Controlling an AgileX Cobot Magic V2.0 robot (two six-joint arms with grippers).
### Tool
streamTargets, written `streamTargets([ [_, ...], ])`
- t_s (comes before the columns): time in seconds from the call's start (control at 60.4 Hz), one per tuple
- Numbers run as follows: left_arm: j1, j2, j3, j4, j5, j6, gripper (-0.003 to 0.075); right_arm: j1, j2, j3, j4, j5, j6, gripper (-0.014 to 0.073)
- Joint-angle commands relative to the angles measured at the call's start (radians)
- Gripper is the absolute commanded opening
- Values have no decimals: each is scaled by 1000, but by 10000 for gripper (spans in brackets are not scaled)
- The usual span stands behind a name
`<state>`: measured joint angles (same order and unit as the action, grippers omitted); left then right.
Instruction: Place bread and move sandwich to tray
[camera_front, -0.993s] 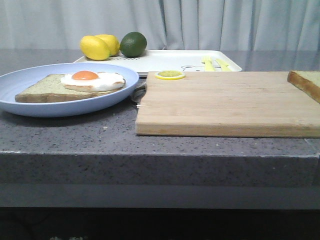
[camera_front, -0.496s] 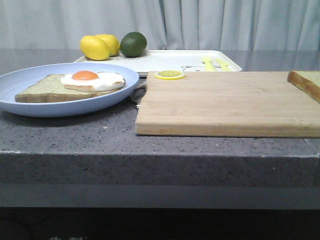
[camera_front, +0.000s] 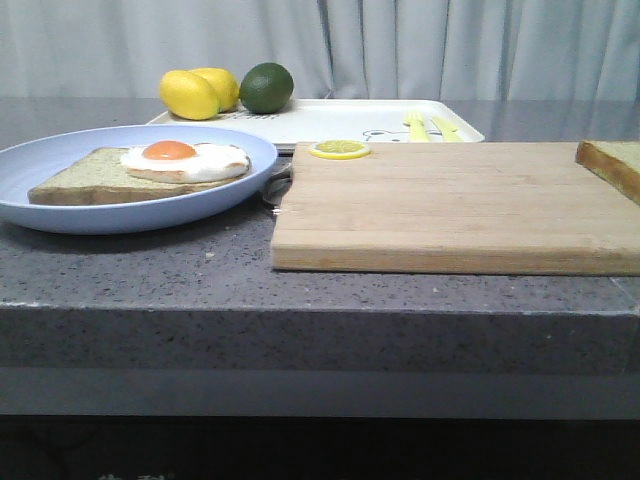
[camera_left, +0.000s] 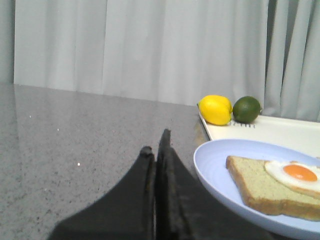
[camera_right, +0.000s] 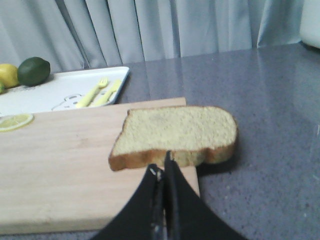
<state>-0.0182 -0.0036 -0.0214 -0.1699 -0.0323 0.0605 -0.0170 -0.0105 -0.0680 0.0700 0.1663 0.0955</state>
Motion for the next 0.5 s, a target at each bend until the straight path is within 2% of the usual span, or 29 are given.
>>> streamTargets([
  [0.0,1,4,-103,16,-73,-4,-20,-1,8,-134,-2,-6,-5,-59],
  [0.132,1,154,-259,83,27,-4,-20,-1,159,-314,-2,88,-5,-59],
  [0.265,1,413,-383,92,32,-4,-20,-1,394,-493,-2,165,-5,-59],
  [0.364,1,569,-437,92,32,-4,-20,0,520,-572,-14,197,-5,-59],
  [0.48,-1,655,-474,90,27,-4,-20,0,611,-606,-18,194,-5,-59],
])
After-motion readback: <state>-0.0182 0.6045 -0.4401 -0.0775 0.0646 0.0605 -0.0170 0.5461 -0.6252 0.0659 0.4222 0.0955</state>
